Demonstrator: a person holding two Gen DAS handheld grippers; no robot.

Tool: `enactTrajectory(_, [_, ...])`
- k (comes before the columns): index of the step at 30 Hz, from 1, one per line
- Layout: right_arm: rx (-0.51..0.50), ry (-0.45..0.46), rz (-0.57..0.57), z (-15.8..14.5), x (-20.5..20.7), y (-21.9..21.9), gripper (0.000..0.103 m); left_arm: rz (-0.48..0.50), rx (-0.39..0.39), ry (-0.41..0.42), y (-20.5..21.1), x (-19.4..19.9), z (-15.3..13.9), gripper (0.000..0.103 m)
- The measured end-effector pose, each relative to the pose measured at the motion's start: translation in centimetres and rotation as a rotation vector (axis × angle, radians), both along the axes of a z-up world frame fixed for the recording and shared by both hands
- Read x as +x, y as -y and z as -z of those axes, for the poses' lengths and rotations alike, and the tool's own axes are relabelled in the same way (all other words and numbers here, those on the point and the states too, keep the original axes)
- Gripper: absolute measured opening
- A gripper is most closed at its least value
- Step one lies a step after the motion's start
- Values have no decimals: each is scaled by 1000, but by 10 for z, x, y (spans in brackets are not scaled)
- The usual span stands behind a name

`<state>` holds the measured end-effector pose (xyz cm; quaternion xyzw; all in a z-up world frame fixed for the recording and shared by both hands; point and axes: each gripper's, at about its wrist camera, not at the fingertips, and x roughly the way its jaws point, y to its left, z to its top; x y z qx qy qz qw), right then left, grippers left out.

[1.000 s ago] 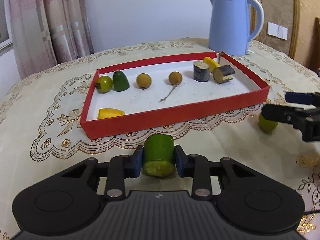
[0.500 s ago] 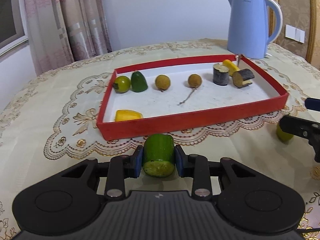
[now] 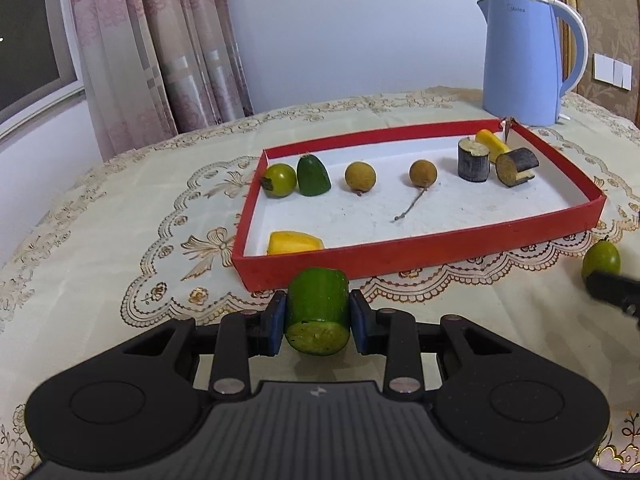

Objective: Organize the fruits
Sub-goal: 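Carry the cucumber piece toward the tray with the left gripper while the right gripper holds the lime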

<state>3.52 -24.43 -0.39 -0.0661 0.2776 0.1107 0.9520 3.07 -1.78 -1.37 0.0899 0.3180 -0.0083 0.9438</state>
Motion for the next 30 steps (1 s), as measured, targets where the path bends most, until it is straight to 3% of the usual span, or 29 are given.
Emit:
enactTrajectory(9, [8, -57, -23, 3, 8, 1, 78, 8, 6, 19, 2, -4, -4, 32])
enactTrajectory(15, [13, -128, -33, 10, 20, 2, 48, 15, 7, 23, 3, -5, -5, 32])
enactTrajectory(16, [11, -133, -31, 11, 20, 2, 37, 15, 7, 24, 3, -5, -6, 32])
enactTrajectory(17, [6, -131, -27, 11, 20, 1, 33, 15, 6, 24, 3, -5, -6, 32])
enactTrajectory(30, [12, -97, -43, 6, 9, -2, 33, 9, -3, 24, 1, -2, -10, 32])
